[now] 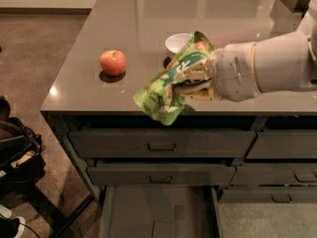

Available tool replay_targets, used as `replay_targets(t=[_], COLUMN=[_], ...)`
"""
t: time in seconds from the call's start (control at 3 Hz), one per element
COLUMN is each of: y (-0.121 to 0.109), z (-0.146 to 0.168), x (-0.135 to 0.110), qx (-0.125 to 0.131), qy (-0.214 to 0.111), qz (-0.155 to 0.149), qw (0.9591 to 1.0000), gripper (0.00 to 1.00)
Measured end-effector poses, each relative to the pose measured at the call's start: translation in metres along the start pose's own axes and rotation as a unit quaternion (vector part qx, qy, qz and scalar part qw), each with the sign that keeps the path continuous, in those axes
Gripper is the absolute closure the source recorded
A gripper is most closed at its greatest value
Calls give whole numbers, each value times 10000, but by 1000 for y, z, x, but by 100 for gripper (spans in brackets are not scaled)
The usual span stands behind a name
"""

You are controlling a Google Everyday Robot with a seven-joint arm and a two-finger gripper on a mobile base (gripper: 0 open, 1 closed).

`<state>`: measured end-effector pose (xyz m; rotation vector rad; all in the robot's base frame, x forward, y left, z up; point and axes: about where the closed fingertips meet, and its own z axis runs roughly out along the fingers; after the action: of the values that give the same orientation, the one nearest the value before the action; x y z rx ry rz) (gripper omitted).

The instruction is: Pick green rice chip bag from bottom drawer and place on counter

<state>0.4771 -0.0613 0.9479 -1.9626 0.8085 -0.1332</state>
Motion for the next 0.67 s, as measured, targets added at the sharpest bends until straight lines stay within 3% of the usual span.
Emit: replay_targets(t=[0.33,0.67], y=[16,25], z=[-4,-12], x=[18,74], qx=[-97,-118], qy=[52,133], qz=[128,241], qw=[9999,9996], gripper=[100,100])
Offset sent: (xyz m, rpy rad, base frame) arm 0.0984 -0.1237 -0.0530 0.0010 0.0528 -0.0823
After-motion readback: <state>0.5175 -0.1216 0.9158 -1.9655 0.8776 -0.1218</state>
